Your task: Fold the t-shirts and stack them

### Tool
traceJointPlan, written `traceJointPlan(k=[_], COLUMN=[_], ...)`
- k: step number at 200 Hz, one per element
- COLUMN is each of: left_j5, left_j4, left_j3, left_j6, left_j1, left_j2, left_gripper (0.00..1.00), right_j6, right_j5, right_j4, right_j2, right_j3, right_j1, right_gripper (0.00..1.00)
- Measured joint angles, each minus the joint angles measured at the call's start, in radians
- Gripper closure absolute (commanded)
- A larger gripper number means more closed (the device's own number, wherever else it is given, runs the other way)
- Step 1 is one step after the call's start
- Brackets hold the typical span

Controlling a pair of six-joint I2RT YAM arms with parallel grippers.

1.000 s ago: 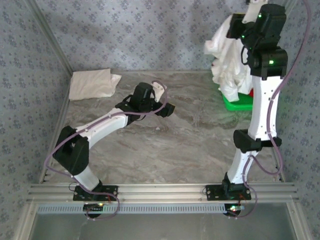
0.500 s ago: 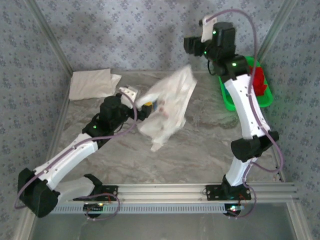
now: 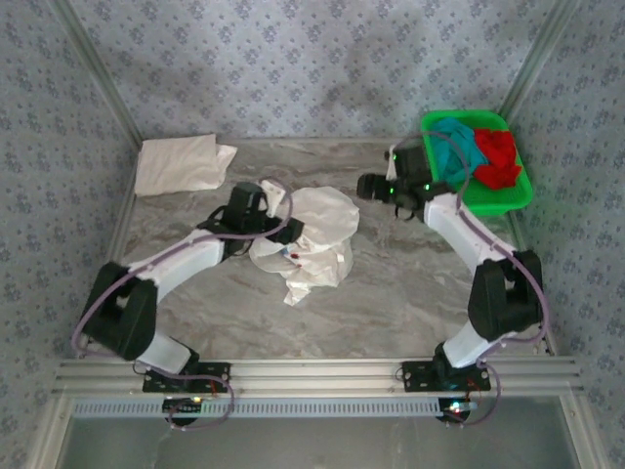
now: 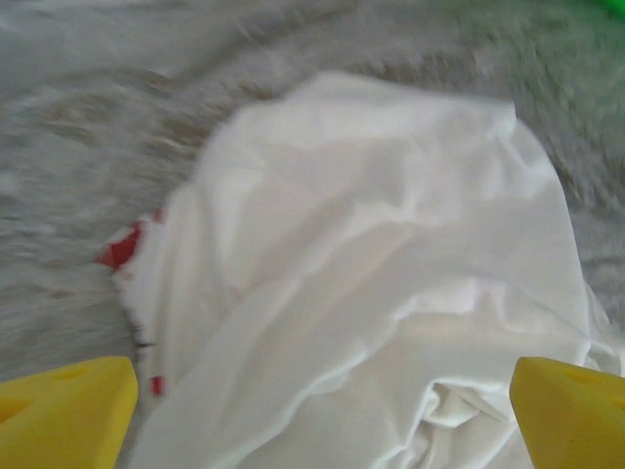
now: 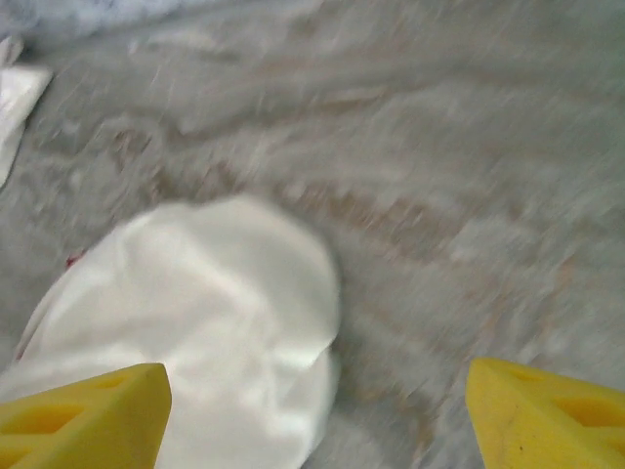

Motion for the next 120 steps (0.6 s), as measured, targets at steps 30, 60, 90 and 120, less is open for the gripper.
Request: traceJointPlan(k=[30, 60, 90, 120], left_j5=[0.031, 0.036, 0.036, 0.021], left_j4=[-0.01, -0.056, -0.108, -0.175], left_j3=[0.11, 0.206, 0.278, 0.322], left_j6=[0.071, 0.142, 0.191, 0.261], left_j1=[-0.107, -0.138, -0.129, -0.158], left_j2=[0.156, 0.277, 0.306, 0.308], left_gripper=[0.2, 0.35, 0.15, 0.07], right_j6=[0.063, 0.095, 0.114, 0.136], right_j5=[0.001, 0.016, 0.016, -0.003], right_j4=[0.056, 0.081, 0.116, 0.138], right_j2=[-0.136, -0.235, -0.286, -0.299], right_j3=[-0.239, -0.331, -0.364, -0.414], right_j1=[-0.001, -0.026, -0.053, -0.09], right_gripper=[0.18, 0.17, 0.17, 0.17])
